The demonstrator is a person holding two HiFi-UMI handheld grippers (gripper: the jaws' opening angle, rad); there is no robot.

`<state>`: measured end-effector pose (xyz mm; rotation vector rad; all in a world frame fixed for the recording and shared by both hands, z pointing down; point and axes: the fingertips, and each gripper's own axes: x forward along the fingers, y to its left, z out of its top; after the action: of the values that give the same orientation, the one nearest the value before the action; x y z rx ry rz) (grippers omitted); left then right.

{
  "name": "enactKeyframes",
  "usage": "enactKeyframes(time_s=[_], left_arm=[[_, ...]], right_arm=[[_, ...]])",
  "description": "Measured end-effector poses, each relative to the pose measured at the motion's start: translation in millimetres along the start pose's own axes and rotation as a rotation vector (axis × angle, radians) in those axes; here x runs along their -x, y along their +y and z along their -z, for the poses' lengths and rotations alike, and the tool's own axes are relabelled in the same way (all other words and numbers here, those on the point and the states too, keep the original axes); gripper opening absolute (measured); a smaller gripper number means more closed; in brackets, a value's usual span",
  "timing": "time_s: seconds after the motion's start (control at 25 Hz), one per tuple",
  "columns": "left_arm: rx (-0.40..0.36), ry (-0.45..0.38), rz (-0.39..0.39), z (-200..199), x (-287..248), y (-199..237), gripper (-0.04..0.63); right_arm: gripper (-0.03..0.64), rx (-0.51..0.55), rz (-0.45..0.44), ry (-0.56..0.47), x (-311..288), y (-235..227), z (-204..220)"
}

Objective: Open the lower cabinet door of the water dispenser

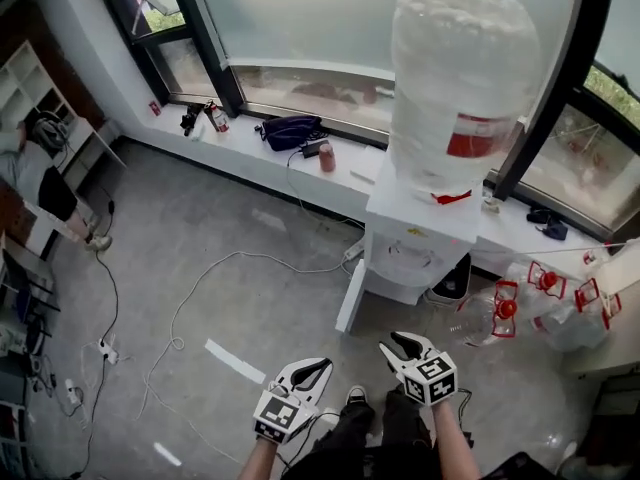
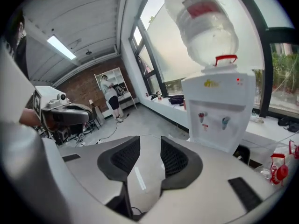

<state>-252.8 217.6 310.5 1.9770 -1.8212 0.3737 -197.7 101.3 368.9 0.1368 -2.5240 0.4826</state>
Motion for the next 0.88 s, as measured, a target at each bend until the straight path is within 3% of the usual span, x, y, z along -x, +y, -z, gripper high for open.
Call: enactKeyframes(time_s=[0.16, 0.36, 0.72, 0.88], left_arm=[[-0.084, -0.015, 0.049, -23.7, 18.1, -17.7, 0.018], [-0.182, 0.010, 0.089, -42.9, 19.6, -38.6, 0.017], [-0.204, -0.012, 0.280, -60.3, 17.1, -147.2, 0.017], [-0.239, -0.041, 0.310, -73.4, 18.6, -206.9, 0.018]], right_arm=[[0.146, 0.038, 0.048, -0.059, 48.5, 19.2, -29.9], [0.140, 0.004, 0.081, -0.110, 98.3, 35.6, -42.1], [0.127, -0.055, 0.214, -0.159, 207.9, 44.5, 2.2], [0.118, -0.048, 0.244, -0.172, 266.6, 49.3, 25.7]])
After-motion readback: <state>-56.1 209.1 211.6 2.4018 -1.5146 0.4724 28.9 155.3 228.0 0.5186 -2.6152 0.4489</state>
